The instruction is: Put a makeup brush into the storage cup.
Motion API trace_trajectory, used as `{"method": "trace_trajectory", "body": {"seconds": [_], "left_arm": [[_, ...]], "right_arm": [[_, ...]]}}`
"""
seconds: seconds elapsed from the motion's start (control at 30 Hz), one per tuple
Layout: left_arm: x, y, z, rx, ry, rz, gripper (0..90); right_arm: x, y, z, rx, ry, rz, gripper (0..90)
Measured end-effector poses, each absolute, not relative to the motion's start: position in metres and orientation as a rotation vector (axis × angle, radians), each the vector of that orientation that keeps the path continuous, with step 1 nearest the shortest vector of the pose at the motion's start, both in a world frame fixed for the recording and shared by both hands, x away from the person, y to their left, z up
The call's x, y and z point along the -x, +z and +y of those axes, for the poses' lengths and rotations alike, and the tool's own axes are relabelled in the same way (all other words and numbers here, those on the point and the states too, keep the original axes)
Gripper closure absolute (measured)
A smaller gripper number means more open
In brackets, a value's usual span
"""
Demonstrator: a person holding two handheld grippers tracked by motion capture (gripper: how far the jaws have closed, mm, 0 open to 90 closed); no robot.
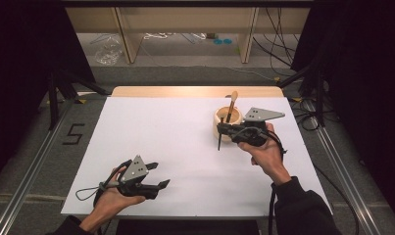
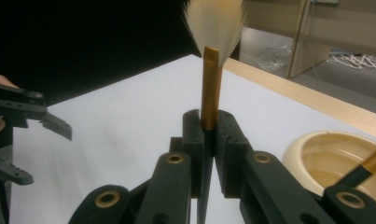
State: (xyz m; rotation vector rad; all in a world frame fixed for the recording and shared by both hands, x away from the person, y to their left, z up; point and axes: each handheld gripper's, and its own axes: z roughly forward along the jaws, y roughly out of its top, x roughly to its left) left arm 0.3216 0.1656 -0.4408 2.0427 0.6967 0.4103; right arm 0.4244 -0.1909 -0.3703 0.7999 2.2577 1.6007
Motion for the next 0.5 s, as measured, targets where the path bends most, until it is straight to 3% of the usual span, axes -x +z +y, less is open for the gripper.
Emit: {"method": "trace_trajectory", "body": {"seconds": [0.5], "left_arm": [[-0.321, -0.442, 0.165, -2.045, 0.399, 0.694, 31.1]], "right_arm": [[-0.447, -0.365, -0.217, -0.927, 1.555, 2.216, 84.4]]}}
